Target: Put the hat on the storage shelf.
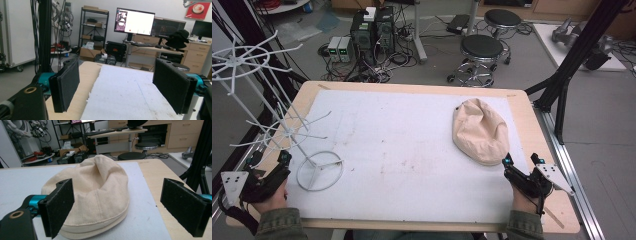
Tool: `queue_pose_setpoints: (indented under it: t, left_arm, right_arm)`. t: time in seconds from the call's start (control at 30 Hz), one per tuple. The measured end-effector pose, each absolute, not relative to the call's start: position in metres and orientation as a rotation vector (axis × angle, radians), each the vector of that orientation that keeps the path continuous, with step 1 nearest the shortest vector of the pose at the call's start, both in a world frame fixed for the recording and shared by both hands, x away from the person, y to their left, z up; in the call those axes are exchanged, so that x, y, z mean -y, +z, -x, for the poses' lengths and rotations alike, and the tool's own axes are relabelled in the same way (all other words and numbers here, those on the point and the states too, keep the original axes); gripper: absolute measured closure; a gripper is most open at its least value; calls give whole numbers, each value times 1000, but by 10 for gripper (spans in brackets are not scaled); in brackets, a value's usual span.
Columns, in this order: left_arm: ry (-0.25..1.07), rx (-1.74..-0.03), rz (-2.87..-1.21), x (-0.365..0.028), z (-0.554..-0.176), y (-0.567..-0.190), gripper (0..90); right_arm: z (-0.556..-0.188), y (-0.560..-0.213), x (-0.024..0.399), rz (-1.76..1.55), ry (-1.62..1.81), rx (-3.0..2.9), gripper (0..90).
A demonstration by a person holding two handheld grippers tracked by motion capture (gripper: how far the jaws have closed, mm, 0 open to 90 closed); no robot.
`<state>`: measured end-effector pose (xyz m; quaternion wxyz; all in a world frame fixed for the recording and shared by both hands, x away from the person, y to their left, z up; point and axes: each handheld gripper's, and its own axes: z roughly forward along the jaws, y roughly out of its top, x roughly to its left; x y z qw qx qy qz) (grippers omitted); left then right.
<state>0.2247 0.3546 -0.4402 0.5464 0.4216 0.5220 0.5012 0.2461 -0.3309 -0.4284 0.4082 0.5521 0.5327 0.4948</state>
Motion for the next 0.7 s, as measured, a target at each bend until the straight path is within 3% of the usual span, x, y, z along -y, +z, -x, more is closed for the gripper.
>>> queue_pose_setpoints:
  t: [0.7]
  left_arm:
    - [1200, -1251, -1000, -355, -224, -441, 221]
  right_arm:
    - [-246, -429, 331, -1401, 1230, -1354, 110]
